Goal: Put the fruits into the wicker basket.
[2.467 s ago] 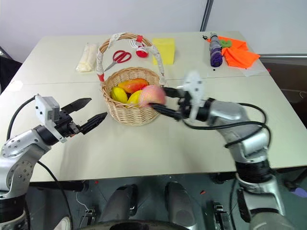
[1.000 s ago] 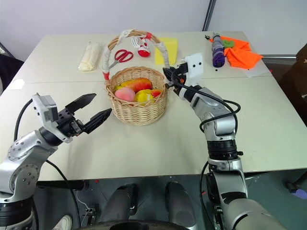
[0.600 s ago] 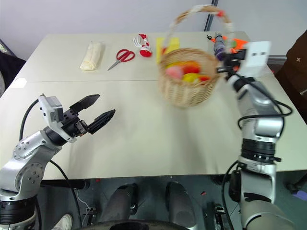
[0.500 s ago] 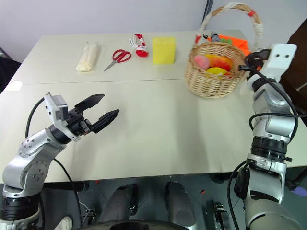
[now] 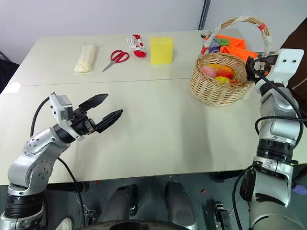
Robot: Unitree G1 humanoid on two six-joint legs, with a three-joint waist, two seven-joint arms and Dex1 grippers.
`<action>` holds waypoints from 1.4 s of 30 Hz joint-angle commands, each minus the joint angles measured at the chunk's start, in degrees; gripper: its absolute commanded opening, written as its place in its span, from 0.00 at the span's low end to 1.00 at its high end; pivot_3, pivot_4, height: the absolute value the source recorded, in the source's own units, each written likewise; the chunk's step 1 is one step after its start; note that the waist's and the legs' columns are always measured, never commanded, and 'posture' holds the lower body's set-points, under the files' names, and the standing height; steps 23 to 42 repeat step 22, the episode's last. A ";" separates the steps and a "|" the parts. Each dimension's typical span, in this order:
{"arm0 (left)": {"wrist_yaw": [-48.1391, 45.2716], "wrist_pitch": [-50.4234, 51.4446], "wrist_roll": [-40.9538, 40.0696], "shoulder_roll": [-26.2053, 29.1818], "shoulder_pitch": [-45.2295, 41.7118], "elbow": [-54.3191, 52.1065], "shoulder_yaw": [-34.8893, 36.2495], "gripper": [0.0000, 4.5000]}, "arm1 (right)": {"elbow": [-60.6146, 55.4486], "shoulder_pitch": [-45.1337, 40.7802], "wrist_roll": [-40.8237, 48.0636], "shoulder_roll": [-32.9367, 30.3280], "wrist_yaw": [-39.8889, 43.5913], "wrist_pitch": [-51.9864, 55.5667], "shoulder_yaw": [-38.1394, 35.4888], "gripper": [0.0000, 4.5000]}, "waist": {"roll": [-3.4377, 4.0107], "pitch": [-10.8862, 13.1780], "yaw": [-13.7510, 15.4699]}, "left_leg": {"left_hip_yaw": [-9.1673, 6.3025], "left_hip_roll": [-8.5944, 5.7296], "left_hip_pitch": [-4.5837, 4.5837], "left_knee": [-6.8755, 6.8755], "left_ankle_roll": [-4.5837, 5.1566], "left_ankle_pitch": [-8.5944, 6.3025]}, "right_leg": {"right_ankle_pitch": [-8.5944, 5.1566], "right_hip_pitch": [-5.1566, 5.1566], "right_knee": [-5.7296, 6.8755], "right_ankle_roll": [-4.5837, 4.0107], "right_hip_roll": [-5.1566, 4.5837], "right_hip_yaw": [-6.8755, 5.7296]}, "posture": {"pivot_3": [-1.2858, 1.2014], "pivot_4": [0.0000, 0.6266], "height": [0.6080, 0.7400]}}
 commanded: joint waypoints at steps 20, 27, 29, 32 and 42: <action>6.48 -6.11 10.25 2.42 14.00 8.31 10.53 1.00 | -28.82 26.21 14.07 -1.21 33.06 2.03 14.39 0.79 | -0.09 -0.10 1.14 | 0.25 0.13 0.46 -0.08 0.05 -0.05 | -0.21 0.30 -0.16 -0.21 -0.03 0.19 | 0.52 0.24 1.00; 6.02 -6.39 9.71 2.12 14.74 7.62 10.63 1.00 | -28.21 25.34 13.81 -0.90 33.03 1.92 15.16 0.79 | -0.08 -0.09 1.34 | 0.24 0.09 0.40 -0.08 0.05 -0.05 | -0.20 0.27 -0.17 -0.24 -0.08 0.18 | 0.52 0.24 1.00; 6.02 -6.39 9.71 2.12 14.74 7.62 10.63 1.00 | -28.21 25.34 13.81 -0.90 33.03 1.92 15.16 0.79 | -0.08 -0.09 1.34 | 0.24 0.09 0.40 -0.08 0.05 -0.05 | -0.20 0.27 -0.17 -0.24 -0.08 0.18 | 0.52 0.24 1.00; 6.02 -6.39 9.71 2.12 14.74 7.62 10.63 1.00 | -28.21 25.34 13.81 -0.90 33.03 1.92 15.16 0.79 | -0.08 -0.09 1.34 | 0.24 0.09 0.40 -0.08 0.05 -0.05 | -0.20 0.27 -0.17 -0.24 -0.08 0.18 | 0.52 0.24 1.00; 6.02 -6.39 9.71 2.12 14.74 7.62 10.63 1.00 | -28.21 25.34 13.81 -0.90 33.03 1.92 15.16 0.79 | -0.08 -0.09 1.34 | 0.24 0.09 0.40 -0.08 0.05 -0.05 | -0.20 0.27 -0.17 -0.24 -0.08 0.18 | 0.52 0.24 1.00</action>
